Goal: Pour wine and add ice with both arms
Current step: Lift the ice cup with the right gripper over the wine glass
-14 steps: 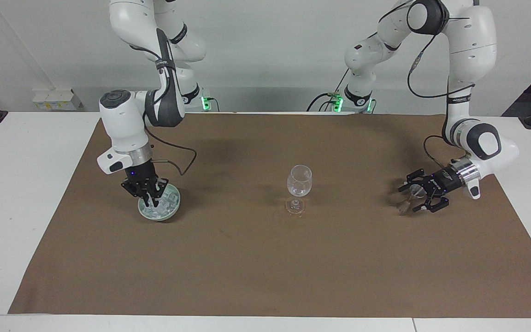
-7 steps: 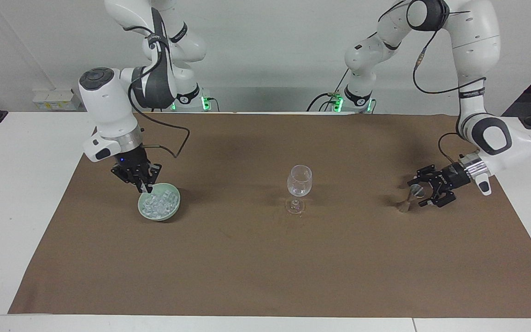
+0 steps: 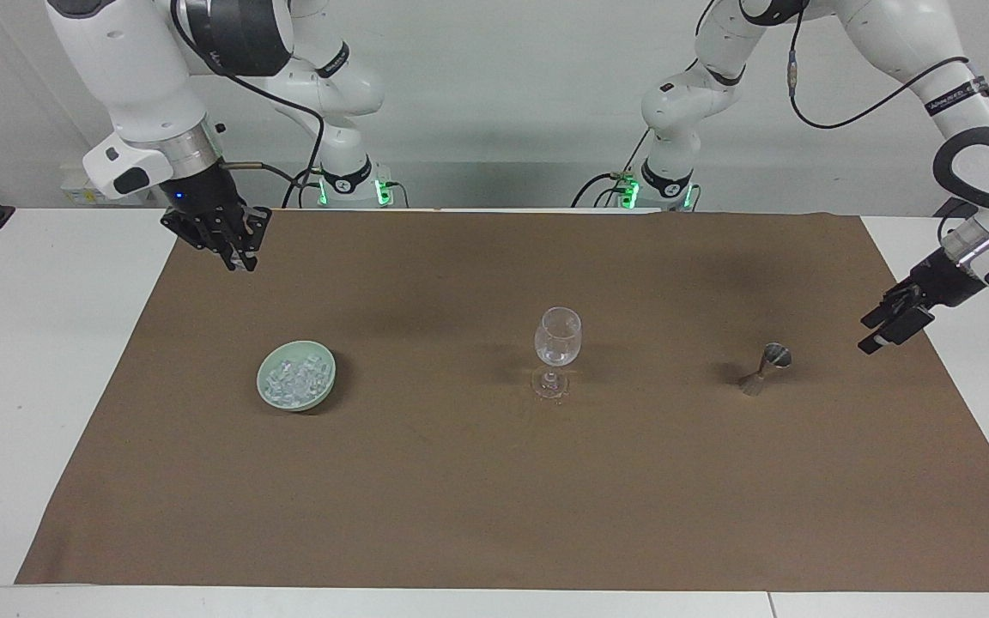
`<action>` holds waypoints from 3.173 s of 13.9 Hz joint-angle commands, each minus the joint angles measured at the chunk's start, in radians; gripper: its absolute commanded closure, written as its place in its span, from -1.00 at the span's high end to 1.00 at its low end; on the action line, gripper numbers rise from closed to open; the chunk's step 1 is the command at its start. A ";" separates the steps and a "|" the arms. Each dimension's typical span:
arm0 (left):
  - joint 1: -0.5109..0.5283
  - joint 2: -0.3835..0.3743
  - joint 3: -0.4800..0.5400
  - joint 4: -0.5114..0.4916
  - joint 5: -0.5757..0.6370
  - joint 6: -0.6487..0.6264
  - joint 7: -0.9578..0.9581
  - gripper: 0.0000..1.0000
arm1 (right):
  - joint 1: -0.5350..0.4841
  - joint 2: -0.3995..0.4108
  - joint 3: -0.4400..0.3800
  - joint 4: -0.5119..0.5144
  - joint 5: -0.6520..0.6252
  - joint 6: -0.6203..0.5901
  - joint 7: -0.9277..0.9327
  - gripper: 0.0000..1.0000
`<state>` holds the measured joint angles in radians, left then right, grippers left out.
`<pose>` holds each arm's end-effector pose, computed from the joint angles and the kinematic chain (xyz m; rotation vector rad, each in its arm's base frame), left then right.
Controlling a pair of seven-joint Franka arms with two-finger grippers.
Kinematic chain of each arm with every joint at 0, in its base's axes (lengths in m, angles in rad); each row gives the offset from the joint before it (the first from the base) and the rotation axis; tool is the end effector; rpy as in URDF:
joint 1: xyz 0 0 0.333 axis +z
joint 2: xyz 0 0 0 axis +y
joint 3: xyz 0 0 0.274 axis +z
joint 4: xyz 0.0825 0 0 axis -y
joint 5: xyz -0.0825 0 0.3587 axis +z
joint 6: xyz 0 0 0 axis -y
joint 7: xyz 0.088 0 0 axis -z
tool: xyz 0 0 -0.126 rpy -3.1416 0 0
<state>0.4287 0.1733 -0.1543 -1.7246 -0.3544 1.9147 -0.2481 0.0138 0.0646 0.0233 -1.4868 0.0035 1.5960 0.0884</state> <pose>0.5718 0.1331 0.4342 2.6383 0.8783 0.0313 0.5502 0.0205 0.5686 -3.1320 0.0805 -0.0693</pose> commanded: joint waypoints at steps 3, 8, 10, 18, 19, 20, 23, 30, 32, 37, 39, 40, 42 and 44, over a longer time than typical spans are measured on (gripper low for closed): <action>-0.109 -0.115 0.010 -0.010 0.164 -0.008 0.185 1.00 | 0.110 0.026 0.018 0.060 -0.022 -0.011 0.098 -1.00; -0.249 -0.213 0.010 -0.032 0.264 -0.124 0.205 1.00 | 0.250 0.026 0.024 0.076 -0.016 -0.002 0.215 -1.00; -0.306 -0.244 0.010 -0.041 0.281 -0.140 0.208 1.00 | 0.284 0.026 0.026 0.097 0.007 -0.011 0.261 -1.00; -0.372 -0.302 0.010 0.086 0.313 -0.382 0.222 1.00 | 0.411 0.109 0.027 0.120 0.064 0.096 0.418 -1.00; -0.370 -0.299 0.012 0.091 0.311 -0.396 0.230 1.00 | 0.425 0.124 0.027 0.131 0.069 0.107 0.442 -1.00; -0.370 -0.304 0.015 0.073 0.313 -0.398 0.254 1.00 | 0.449 0.138 0.026 0.135 0.067 0.128 0.476 -1.00; -0.360 -0.310 0.012 0.056 0.310 -0.398 0.276 1.00 | 0.501 0.198 0.027 0.134 0.066 0.235 0.579 -1.00; -0.357 -0.308 0.021 0.068 0.299 -0.361 0.299 1.00 | 0.555 0.299 0.032 0.128 0.069 0.406 0.669 -1.00; -0.357 -0.308 0.022 0.069 0.298 -0.361 0.299 1.00 | 0.555 0.326 0.032 0.132 0.069 0.438 0.672 -1.00; -0.355 -0.316 0.035 0.074 0.298 -0.368 0.297 1.00 | 0.561 0.368 0.032 0.132 0.070 0.490 0.680 -1.00; -0.355 -0.316 0.035 0.074 0.298 -0.370 0.297 1.00 | 0.564 0.379 0.032 0.132 0.070 0.504 0.682 -1.00; -0.355 -0.316 0.035 0.074 0.298 -0.370 0.297 1.00 | 0.566 0.386 0.033 0.131 0.070 0.506 0.682 -1.00; -0.355 -0.316 0.033 0.074 0.298 -0.370 0.297 1.00 | 0.571 0.397 0.033 0.131 0.070 0.518 0.688 -1.00; -0.355 -0.316 0.035 0.074 0.298 -0.370 0.297 1.00 | 0.572 0.396 0.033 0.129 0.070 0.518 0.692 -0.88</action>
<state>0.0706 -0.1344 -0.1212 -1.6544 -0.0605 1.5427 0.0397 0.5844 0.4438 0.0547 -1.3842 0.0575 2.1051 0.7525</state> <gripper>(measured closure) 0.000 0.780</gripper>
